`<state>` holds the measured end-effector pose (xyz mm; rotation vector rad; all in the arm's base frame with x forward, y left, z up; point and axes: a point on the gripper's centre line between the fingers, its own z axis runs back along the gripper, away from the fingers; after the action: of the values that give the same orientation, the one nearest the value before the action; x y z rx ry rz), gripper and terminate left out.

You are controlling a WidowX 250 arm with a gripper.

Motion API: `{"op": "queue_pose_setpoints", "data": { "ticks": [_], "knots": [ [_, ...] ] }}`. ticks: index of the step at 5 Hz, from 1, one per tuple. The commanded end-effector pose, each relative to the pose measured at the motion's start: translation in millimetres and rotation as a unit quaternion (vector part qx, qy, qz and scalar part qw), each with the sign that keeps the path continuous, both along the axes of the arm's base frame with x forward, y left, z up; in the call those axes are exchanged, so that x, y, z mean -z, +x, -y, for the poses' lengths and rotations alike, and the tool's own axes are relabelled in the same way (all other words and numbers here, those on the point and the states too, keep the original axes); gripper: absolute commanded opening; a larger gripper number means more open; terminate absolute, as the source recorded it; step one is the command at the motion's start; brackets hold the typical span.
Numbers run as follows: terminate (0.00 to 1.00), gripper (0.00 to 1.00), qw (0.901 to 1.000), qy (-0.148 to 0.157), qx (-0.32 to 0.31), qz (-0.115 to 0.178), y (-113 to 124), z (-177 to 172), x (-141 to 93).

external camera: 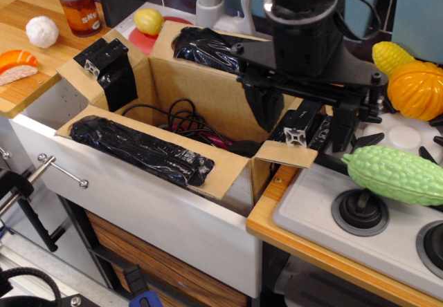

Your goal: Close small4fbox flaps

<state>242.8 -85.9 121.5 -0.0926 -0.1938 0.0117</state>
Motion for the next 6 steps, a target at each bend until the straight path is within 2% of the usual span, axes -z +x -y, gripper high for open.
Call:
{"op": "queue_pose_setpoints", "data": {
  "ticks": [1, 2, 3, 4, 5, 6],
  "knots": [
    [0.00, 1.00, 1.0000, 0.000, 0.000, 0.000, 0, 0, 0],
    [0.00, 1.00, 0.9997, 0.020, 0.003, 0.013, 1, 10, 12],
    [0.00, 1.00, 0.9990, 0.039, 0.019, 0.010, 6, 13, 25],
    [0.00, 1.00, 0.9925, 0.106, 0.027, 0.054, 11, 20, 40],
    [0.00, 1.00, 0.9887, 0.132, 0.005, 0.072, 20, 22, 57],
    [0.00, 1.00, 0.9890, 0.128, -0.002, 0.075, 25, 20, 66]
  ]
}}
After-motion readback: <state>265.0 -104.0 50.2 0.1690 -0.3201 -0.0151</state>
